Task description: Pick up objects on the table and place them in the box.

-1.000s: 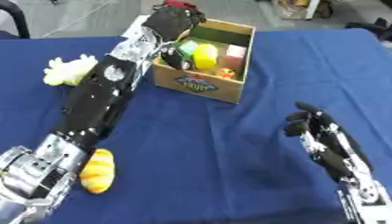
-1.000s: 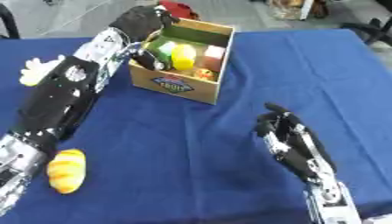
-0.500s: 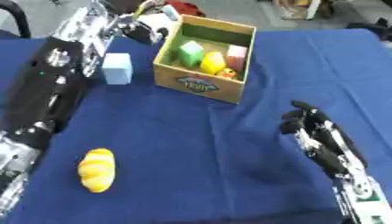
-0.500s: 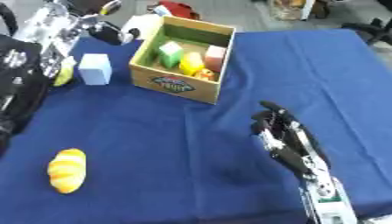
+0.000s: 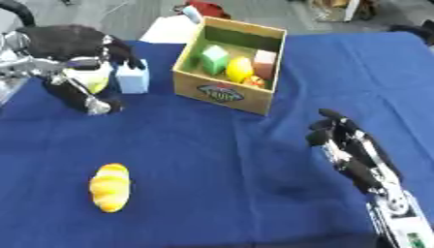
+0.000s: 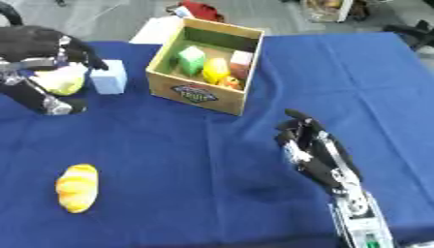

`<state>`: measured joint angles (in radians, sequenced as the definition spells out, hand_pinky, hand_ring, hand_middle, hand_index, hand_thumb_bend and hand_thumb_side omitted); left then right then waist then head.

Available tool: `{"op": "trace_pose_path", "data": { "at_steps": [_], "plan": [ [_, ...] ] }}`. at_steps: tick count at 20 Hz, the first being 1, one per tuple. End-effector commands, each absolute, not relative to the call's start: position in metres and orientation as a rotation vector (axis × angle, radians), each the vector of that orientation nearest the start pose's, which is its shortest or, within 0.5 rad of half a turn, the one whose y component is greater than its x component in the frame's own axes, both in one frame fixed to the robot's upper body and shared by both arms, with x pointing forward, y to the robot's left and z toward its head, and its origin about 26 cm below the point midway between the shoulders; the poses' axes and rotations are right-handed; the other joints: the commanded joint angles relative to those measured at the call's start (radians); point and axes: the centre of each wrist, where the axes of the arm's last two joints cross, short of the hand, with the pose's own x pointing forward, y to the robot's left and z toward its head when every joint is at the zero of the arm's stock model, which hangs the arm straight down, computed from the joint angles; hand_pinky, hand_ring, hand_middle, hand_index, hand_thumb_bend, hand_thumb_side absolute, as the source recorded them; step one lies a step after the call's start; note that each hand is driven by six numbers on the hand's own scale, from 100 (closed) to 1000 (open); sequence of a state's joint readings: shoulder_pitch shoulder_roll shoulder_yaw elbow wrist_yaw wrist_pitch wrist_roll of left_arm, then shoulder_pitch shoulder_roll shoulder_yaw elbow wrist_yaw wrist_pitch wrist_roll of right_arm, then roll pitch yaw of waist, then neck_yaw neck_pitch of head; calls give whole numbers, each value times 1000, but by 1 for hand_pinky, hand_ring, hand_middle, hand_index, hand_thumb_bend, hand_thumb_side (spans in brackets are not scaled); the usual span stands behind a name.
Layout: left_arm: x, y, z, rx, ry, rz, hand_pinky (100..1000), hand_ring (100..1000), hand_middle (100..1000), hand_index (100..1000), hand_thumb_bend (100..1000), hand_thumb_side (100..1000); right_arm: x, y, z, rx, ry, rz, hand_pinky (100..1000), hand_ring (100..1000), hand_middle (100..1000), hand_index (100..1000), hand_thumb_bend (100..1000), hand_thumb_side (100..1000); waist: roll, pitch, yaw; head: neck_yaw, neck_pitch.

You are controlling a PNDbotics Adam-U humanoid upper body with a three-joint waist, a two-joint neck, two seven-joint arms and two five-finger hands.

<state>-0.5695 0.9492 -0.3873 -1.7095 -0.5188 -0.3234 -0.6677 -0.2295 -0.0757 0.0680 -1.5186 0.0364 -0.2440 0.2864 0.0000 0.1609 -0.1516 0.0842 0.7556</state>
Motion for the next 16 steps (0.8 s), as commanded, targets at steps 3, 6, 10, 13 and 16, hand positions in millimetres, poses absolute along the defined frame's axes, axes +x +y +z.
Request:
{"op": "trace_pose_path", "data": {
  "at_steps": [3,6,10,13,16],
  "plan": [
    [330,308,231,451,-1090,-2261,761,705,703,880,371,233,335,-222,45,190,-1950,509,643,644,661,892,100,413,18,-18,3,-5,4],
    [324,308,223,371,-1013,-2291,766,716,714,889,387,257,335,-222,45,189,-1949,510,643,644,661,892,100,413,20,-17,5,-6,6],
    [320,308,209,308,-929,-2324,774,733,734,903,416,317,335,-222,45,191,-1949,514,643,644,661,892,100,412,20,-16,4,-4,7],
    [320,309,194,296,-869,-2346,780,743,749,916,451,344,336,-222,45,191,-1949,517,643,644,661,892,100,411,20,-16,3,-3,7],
    [321,308,186,335,-828,-2382,784,751,762,925,505,312,336,-221,45,193,-1949,518,643,644,660,893,100,412,20,-15,3,-4,6]
  ]
}}
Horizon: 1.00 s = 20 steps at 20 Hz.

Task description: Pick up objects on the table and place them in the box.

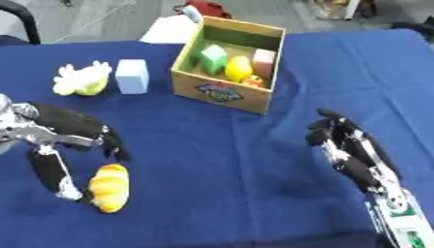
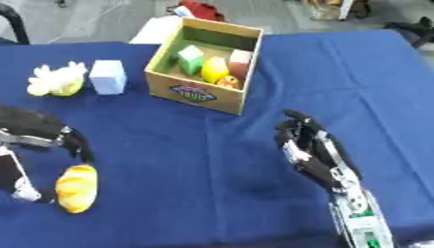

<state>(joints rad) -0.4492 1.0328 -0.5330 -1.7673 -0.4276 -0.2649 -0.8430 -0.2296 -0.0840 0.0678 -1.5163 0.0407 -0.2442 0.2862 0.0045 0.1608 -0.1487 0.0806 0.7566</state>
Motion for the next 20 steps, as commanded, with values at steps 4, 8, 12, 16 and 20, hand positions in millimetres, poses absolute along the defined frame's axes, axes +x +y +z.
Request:
{"op": "trace_pose_path", "data": {
  "at_steps": [4,8,12,16,20],
  "plan": [
    [322,303,185,439,-792,-2438,782,745,762,924,546,275,336,-221,45,195,-1950,517,643,644,660,893,100,411,12,-15,1,-2,3],
    [322,302,175,465,-831,-2436,736,669,679,863,497,243,336,-221,46,195,-1952,514,643,644,660,893,100,410,9,-15,0,-2,0],
    [324,302,160,432,-887,-2413,639,548,531,744,390,232,336,-219,46,201,-1953,516,643,644,660,893,100,411,7,-14,-1,0,-2],
    [326,301,166,505,-1014,-2363,471,384,354,565,208,230,336,-221,46,196,-1952,509,643,644,660,893,100,411,7,-15,0,-1,-3],
    [329,294,201,629,-1182,-2298,455,360,325,542,157,231,335,-222,45,194,-1948,508,643,644,660,893,100,411,9,-19,5,-6,-3]
  ]
}}
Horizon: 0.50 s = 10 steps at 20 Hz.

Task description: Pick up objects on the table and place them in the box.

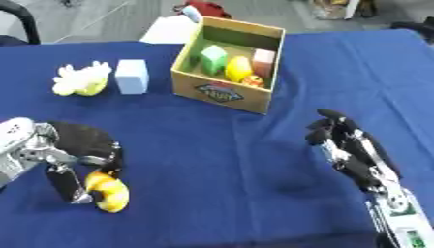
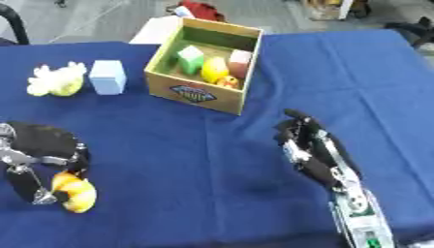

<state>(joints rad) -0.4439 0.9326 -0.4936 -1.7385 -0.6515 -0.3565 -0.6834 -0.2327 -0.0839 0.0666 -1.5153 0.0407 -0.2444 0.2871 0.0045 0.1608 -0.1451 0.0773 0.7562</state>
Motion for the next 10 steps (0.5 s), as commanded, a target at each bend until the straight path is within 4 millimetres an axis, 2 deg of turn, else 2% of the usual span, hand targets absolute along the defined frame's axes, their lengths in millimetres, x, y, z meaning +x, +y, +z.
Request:
{"op": "trace_pose_path", "data": {
  "at_steps": [1,4,6,10],
  "plan": [
    [331,290,211,635,-1210,-2292,461,366,331,548,166,233,335,-222,44,194,-1946,508,644,644,660,893,100,412,9,-20,2,-1,-3],
    [342,271,250,686,-1307,-2260,471,368,331,551,175,234,334,-221,42,197,-1938,513,644,645,660,893,100,410,9,-27,4,-3,-2],
    [358,258,271,750,-1355,-2222,485,379,342,561,229,238,333,-222,40,198,-1934,511,644,645,660,893,100,410,7,-31,2,-4,-2],
    [405,228,287,916,-1424,-2121,508,396,359,581,258,235,333,-220,39,205,-1930,506,644,645,660,893,100,408,-2,-33,-3,-2,-5]
  ]
}}
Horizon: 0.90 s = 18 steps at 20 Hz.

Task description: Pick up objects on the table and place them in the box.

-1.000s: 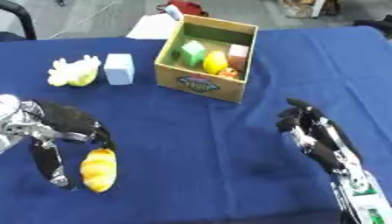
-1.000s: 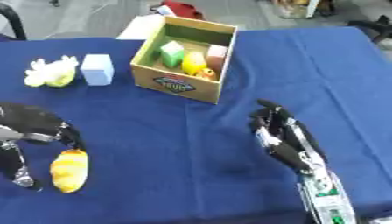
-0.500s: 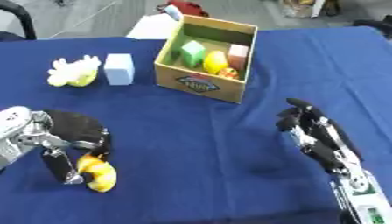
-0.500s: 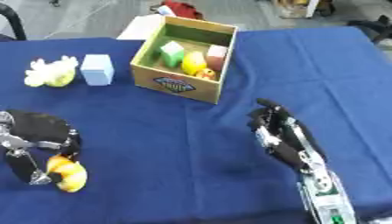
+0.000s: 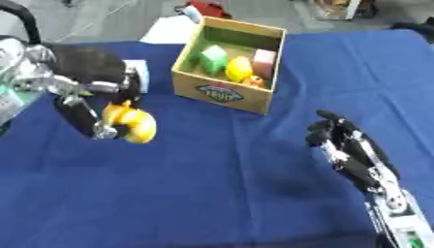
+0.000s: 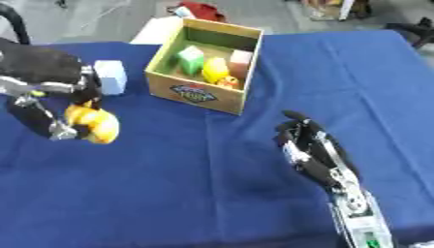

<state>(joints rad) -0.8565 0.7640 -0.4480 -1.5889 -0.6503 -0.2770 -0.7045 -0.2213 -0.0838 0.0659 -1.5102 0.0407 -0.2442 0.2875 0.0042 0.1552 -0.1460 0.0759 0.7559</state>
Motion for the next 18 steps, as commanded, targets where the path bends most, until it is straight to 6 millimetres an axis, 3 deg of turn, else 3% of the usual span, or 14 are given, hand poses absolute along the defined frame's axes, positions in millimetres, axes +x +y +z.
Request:
{"op": "trace_pose_path", "data": {
  "at_steps": [1,4,9,11,13,15,18],
  "plan": [
    [416,218,287,-1255,1891,2751,511,397,358,581,265,233,333,-219,39,210,-1930,506,644,645,660,893,100,404,-4,-26,-5,4,-6],
    [450,194,274,-1418,1931,2663,519,407,364,590,269,226,333,-213,39,234,-1936,509,644,645,660,893,100,412,-9,-20,-24,23,-13],
    [484,179,233,-1695,1961,2562,556,441,402,632,244,220,333,-203,41,281,-1938,525,644,645,660,893,100,412,-22,-6,-62,61,-22],
    [492,178,215,-1821,1995,2516,624,512,482,709,237,219,333,-199,41,297,-1937,530,644,644,660,893,100,413,-27,-2,-75,75,-24],
    [496,178,201,-1935,2035,2434,710,627,617,818,282,225,333,-198,40,305,-1936,532,644,644,660,894,100,414,-30,0,-84,82,-25],
    [498,180,195,-2019,2074,2322,767,714,729,894,347,230,333,-198,40,303,-1935,531,644,644,660,893,100,413,-30,2,-85,83,-25],
    [498,186,199,-2118,2129,2164,810,771,816,950,389,219,333,-199,40,299,-1934,529,644,644,660,894,100,414,-28,1,-81,79,-24]
  ]
}}
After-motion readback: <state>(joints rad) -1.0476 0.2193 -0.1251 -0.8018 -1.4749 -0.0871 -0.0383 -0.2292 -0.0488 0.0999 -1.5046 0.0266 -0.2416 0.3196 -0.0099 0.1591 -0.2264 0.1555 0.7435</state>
